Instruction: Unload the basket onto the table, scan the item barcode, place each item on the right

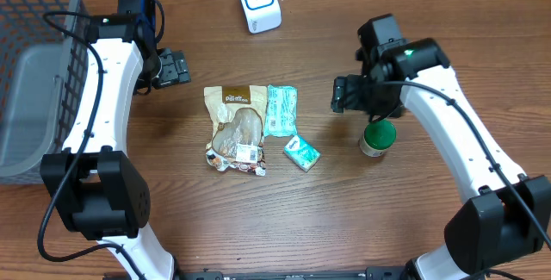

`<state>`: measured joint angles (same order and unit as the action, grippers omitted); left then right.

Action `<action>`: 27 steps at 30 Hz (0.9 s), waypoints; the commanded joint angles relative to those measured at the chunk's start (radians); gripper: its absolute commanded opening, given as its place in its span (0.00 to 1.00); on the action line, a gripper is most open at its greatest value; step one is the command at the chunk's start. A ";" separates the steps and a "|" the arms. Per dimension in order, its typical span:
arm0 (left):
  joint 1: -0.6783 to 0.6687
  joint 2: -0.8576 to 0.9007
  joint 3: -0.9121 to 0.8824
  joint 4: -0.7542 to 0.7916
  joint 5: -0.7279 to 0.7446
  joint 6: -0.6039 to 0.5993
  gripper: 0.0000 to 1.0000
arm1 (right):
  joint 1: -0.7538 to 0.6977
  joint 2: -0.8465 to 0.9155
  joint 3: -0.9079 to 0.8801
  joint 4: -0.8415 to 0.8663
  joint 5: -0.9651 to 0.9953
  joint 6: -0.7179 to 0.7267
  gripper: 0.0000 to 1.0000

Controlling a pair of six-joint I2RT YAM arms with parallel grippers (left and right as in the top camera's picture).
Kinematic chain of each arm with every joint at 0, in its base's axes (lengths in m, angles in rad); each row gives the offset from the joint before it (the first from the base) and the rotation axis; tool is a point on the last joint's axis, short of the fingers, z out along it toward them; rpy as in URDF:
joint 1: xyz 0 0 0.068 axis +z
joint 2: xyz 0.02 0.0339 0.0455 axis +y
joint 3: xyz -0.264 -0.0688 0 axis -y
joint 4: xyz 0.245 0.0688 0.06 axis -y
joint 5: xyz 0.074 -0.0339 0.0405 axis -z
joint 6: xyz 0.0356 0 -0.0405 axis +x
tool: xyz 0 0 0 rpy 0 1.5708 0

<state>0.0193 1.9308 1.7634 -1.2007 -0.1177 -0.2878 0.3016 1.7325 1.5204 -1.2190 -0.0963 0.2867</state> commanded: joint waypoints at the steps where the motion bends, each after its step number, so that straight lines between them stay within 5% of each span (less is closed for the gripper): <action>1: -0.007 -0.015 0.016 0.001 -0.013 0.004 0.99 | 0.034 -0.004 -0.071 0.034 -0.068 0.003 0.52; 16: -0.007 -0.015 0.016 0.001 -0.013 0.004 1.00 | 0.028 -0.004 -0.289 0.100 0.331 0.093 0.48; 27: -0.007 -0.015 0.016 0.001 -0.013 0.003 1.00 | -0.043 -0.004 -0.289 0.106 0.330 0.110 0.48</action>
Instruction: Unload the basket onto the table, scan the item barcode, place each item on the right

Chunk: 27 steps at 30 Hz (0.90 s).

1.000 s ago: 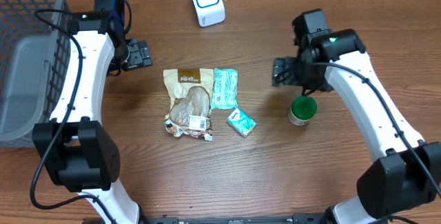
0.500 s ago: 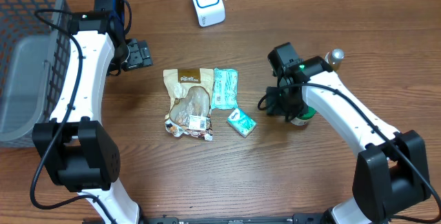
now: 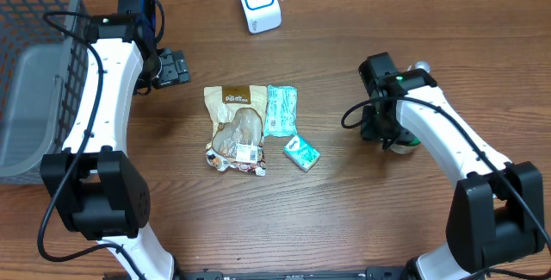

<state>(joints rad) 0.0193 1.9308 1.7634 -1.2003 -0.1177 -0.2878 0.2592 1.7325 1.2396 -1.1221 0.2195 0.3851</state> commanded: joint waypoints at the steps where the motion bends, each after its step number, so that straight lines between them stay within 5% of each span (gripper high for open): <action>1: -0.007 -0.015 0.016 0.001 -0.013 0.003 1.00 | 0.001 -0.004 -0.008 0.016 -0.014 0.011 0.47; 9: -0.007 -0.015 0.016 0.001 -0.013 0.003 0.99 | 0.060 -0.004 -0.008 0.125 -0.414 -0.145 0.45; 27: -0.007 -0.015 0.016 0.001 -0.013 0.003 1.00 | 0.344 -0.004 -0.010 0.210 -0.347 -0.331 0.38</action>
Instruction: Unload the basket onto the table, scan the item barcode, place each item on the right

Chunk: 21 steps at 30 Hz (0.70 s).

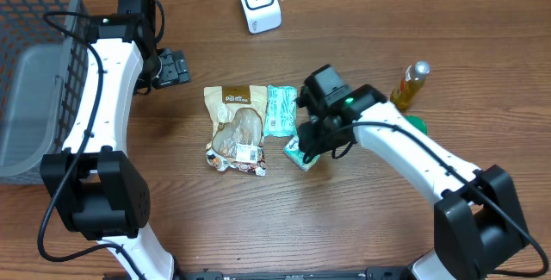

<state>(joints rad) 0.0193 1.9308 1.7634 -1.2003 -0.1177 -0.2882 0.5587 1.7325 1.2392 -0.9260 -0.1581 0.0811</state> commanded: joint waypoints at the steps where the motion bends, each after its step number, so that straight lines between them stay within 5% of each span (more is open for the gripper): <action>1: -0.007 -0.015 0.016 0.001 -0.013 0.004 1.00 | 0.059 -0.004 -0.010 0.016 0.031 -0.026 0.36; 21: -0.007 -0.015 0.016 0.001 -0.013 0.004 0.99 | 0.232 0.013 -0.030 0.063 0.323 0.072 0.33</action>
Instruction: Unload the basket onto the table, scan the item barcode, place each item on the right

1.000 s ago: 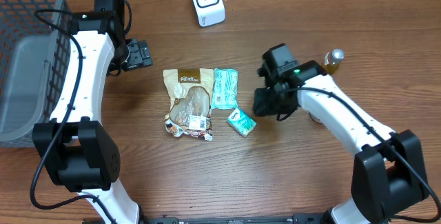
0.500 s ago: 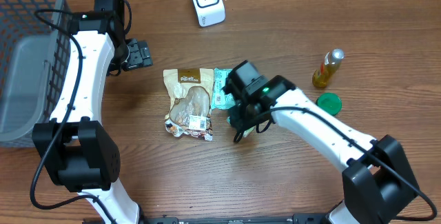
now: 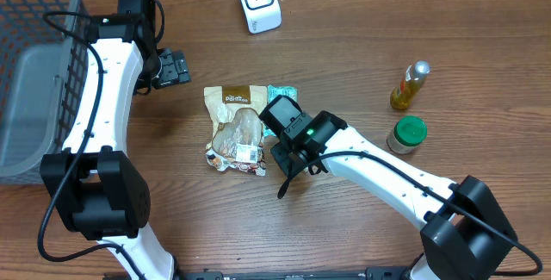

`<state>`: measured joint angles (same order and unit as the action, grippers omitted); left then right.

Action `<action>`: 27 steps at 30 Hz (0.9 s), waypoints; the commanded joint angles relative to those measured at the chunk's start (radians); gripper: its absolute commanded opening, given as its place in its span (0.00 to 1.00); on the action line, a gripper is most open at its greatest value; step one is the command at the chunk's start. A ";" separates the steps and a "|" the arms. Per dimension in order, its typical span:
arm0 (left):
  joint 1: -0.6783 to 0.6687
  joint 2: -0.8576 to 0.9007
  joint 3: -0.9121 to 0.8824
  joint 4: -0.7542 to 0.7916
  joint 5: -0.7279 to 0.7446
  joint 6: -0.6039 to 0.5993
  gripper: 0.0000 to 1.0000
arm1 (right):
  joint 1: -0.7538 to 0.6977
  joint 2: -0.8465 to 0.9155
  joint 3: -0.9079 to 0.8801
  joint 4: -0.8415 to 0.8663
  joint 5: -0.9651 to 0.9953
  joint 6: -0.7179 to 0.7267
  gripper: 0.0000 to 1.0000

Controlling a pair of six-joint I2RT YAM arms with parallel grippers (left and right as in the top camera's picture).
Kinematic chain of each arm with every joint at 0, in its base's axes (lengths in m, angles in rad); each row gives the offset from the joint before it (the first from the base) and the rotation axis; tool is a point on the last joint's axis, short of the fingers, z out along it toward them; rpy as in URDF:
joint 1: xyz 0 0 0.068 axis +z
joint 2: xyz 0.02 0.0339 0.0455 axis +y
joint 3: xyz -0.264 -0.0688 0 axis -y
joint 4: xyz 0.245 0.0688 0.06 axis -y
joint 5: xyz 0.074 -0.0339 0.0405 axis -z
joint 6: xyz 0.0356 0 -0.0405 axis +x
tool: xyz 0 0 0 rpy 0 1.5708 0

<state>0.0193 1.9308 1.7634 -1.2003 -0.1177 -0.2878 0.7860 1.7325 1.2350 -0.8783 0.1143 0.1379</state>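
Note:
A brown snack bag (image 3: 232,125) lies flat at mid-table, a white label near its lower end. Beside it lies a teal packet (image 3: 281,93), mostly covered by my right arm. My right gripper (image 3: 284,153) points down just right of the bag's lower end; its fingers are hidden under the wrist. No small teal box shows. The white scanner (image 3: 258,2) stands at the back. My left gripper (image 3: 175,66) rests on the table left of the bag, holding nothing that I can see.
A grey wire basket (image 3: 34,65) fills the left edge. A yellow bottle (image 3: 410,86) stands at the right, with a green-lidded jar (image 3: 405,133) just in front of it. A black cable hangs from the right wrist toward the table.
My right gripper has moved left, from over the small teal box to the gap beside the snack bag. The box no longer shows. The left arm has not moved.
My right gripper was by the green-lidded jar at the right, then lower over that spot. Then the bottle and jar stood free and the gripper was over the small teal box. Now it is beside the snack bag. The scanner's face went from blue to pale.

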 commanded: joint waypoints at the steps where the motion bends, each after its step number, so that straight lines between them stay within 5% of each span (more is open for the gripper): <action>1: -0.007 -0.015 0.016 0.001 -0.013 0.004 1.00 | 0.004 0.017 -0.037 0.029 0.050 0.016 0.33; 18: -0.007 -0.015 0.016 0.001 -0.013 0.004 1.00 | 0.004 0.065 -0.241 0.259 0.121 0.015 0.24; 27: -0.007 -0.015 0.016 0.001 -0.013 0.004 0.99 | 0.004 0.063 -0.220 0.238 0.124 0.016 0.04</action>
<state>0.0193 1.9308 1.7634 -1.2007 -0.1177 -0.2878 0.7937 1.7775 1.0134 -0.6071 0.2363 0.1478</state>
